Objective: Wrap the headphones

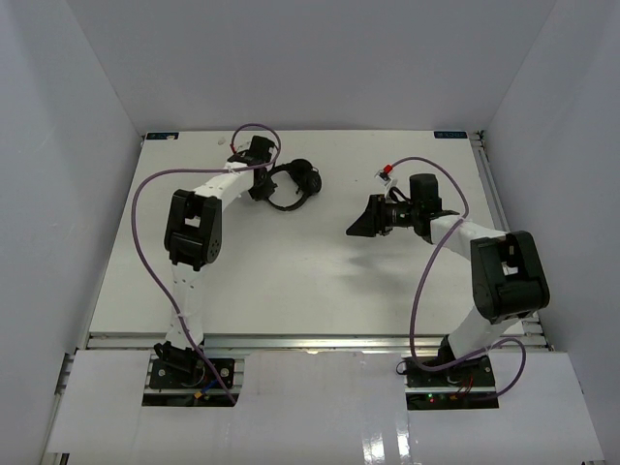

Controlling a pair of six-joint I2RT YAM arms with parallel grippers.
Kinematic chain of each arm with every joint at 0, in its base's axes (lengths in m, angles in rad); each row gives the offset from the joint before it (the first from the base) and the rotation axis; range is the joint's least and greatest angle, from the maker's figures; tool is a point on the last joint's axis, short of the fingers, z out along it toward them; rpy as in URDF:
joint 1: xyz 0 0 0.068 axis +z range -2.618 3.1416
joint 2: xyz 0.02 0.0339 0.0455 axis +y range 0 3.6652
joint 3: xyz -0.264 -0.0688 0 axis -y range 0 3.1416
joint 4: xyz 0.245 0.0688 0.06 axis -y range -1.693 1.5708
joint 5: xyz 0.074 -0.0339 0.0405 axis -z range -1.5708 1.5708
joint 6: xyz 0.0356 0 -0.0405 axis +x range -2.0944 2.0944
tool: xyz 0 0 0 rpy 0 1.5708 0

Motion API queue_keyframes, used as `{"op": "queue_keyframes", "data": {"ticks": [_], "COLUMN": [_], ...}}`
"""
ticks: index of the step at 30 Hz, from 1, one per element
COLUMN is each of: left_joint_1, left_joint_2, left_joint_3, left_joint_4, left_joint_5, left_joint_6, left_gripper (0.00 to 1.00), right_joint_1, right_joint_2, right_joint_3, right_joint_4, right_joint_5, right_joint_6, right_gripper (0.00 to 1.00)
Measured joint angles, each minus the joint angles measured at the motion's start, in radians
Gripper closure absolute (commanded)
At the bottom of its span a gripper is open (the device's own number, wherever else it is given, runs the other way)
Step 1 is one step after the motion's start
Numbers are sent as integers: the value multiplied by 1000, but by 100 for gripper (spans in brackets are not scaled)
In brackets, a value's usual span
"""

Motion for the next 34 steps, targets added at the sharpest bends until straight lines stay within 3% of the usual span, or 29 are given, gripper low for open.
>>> {"op": "queue_keyframes", "data": {"ticks": [6,10,14,16,18,22,29,34], "left_joint_1": [1,1,3,4,6,8,7,4], "left_joint_2": [9,5,-54,-123,-261,-696,-1351,-1556], "left_joint_3": [29,26,-56,-157,-342,-699,-1067,-1172], "left_joint_4": [-54,-64,-52,-8,76,198,552,604], "left_joint_5": [-74,-73,-23,20,87,240,530,599], "left_joint_6": [87,148,211,245,288,356,406,414], "left_gripper": [21,15,4,2,2,2,2,2], "right_joint_1": [0,0,0,0,0,0,0,0], "right_joint_2": [-115,-196,-299,-354,-426,-566,-723,-867], "right_joint_3": [-29,-29,-31,-37,-58,-99,-119,-141], "right_joint_4": [-99,-193,-303,-344,-372,-407,-434,-406], "right_joint_5": [-4,13,83,146,225,369,564,688], "right_joint_6": [-92,-204,-343,-411,-469,-530,-516,-489], "right_gripper": [39,35,12,8,10,10,10,10]}}
